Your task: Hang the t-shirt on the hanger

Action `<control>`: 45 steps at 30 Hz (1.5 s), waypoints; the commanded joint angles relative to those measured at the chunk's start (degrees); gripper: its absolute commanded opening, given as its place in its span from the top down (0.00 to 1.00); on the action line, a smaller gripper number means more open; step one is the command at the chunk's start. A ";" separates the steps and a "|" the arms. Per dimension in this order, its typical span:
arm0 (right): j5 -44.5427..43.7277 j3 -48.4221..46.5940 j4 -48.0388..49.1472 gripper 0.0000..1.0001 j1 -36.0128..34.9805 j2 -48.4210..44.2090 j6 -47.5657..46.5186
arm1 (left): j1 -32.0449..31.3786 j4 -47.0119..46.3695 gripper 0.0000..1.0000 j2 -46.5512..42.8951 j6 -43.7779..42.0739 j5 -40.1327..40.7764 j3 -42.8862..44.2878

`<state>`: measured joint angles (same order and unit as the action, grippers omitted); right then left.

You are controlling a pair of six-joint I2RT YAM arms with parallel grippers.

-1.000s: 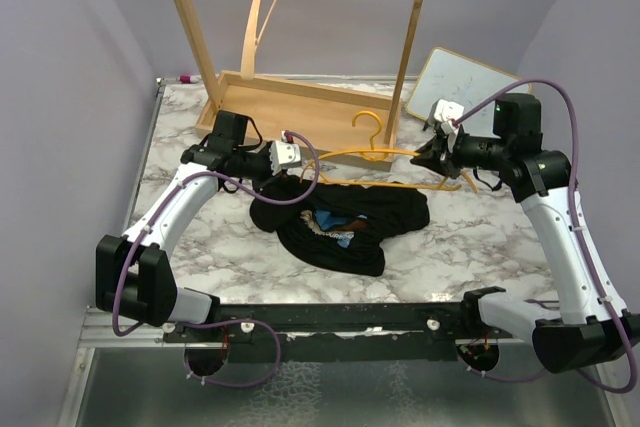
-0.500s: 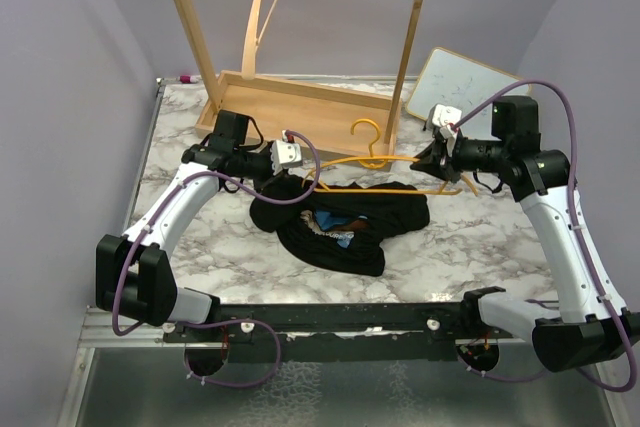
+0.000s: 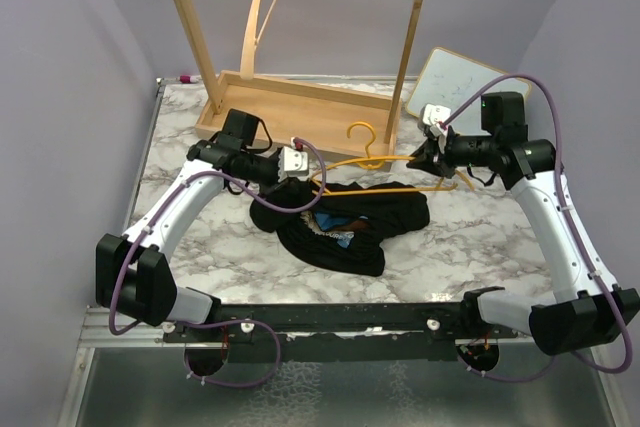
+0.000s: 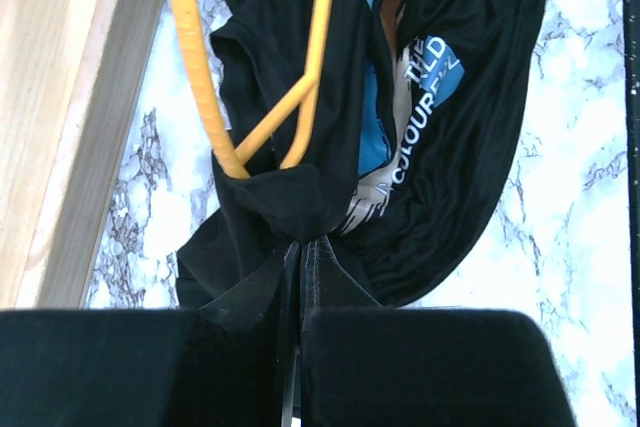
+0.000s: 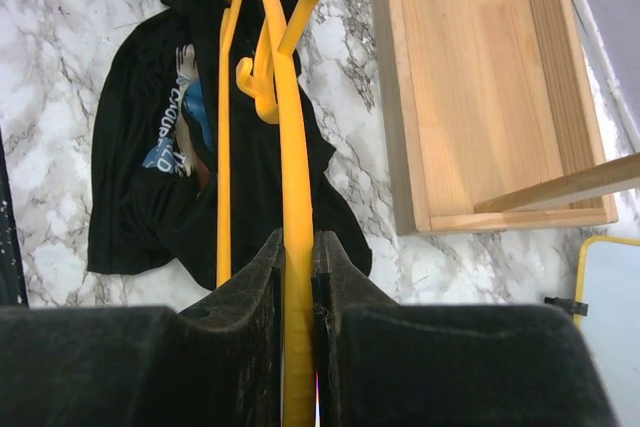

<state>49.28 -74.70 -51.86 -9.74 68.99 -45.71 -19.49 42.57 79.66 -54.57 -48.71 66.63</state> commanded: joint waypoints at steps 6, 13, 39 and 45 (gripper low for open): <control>0.16 -4.31 -0.01 0.99 0.16 -0.27 -5.55 | -1.00 6.56 1.00 0.11 -7.96 -2.67 -0.52; 1.95 -2.95 0.15 0.99 0.16 0.40 -7.22 | -1.04 4.84 1.00 1.19 -6.12 -3.32 1.06; 0.93 3.93 14.10 0.99 0.16 1.09 -11.07 | -1.11 11.03 1.00 3.30 -5.03 -6.73 5.96; 3.73 4.45 13.91 0.99 0.16 2.55 -13.01 | -1.17 4.07 1.00 3.82 0.35 -3.88 6.85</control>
<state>49.52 -69.25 -40.47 -9.74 70.87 -56.75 -20.38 51.44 82.85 -57.58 -52.05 71.72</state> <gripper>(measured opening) 0.110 0.018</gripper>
